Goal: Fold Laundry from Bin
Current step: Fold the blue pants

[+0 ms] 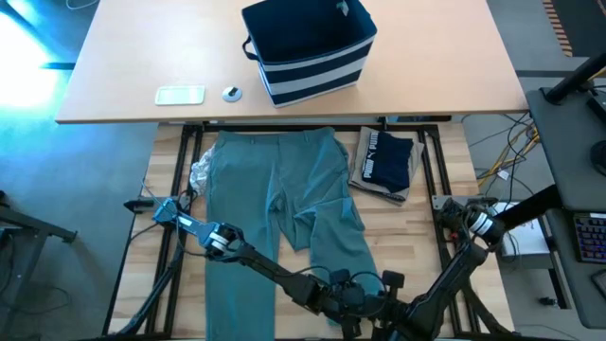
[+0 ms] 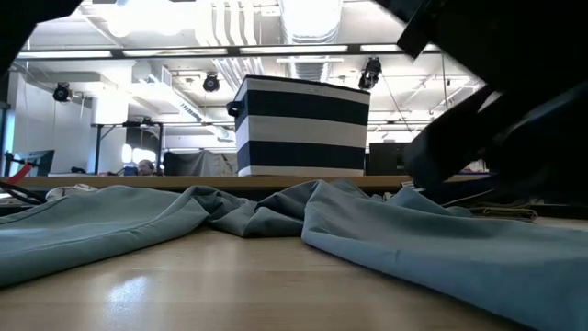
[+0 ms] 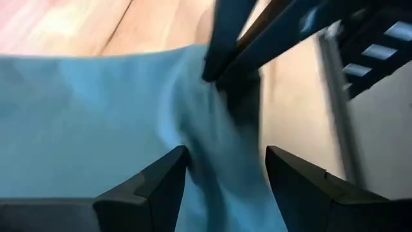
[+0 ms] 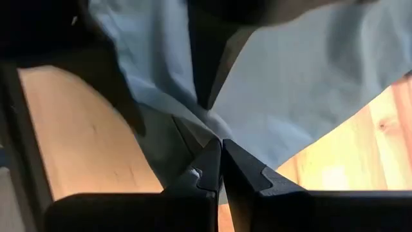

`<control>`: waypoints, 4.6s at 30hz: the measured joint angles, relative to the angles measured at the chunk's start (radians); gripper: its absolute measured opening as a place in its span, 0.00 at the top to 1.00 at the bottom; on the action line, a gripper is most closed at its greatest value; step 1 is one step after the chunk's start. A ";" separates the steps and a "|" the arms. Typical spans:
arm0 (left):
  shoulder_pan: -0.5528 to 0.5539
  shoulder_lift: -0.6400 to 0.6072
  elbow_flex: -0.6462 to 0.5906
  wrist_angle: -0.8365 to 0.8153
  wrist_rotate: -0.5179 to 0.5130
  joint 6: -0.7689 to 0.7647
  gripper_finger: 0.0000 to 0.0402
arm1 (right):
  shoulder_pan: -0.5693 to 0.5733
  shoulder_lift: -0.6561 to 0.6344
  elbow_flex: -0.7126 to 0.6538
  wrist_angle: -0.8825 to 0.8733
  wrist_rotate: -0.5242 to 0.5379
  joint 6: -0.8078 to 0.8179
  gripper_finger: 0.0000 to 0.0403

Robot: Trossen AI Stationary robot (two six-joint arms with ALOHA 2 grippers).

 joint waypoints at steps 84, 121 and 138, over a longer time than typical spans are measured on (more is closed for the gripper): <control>-0.235 -0.149 0.165 -0.500 0.011 -0.558 1.00 | 0.305 0.049 -0.024 0.149 -0.041 -0.114 0.55; -0.235 -0.150 0.165 -0.535 -0.036 -0.640 1.00 | 0.311 0.051 0.026 0.076 0.067 -0.397 0.55; -0.233 -0.150 0.165 -0.535 -0.047 -0.671 1.00 | 0.238 0.051 -0.112 0.234 0.057 -0.482 0.83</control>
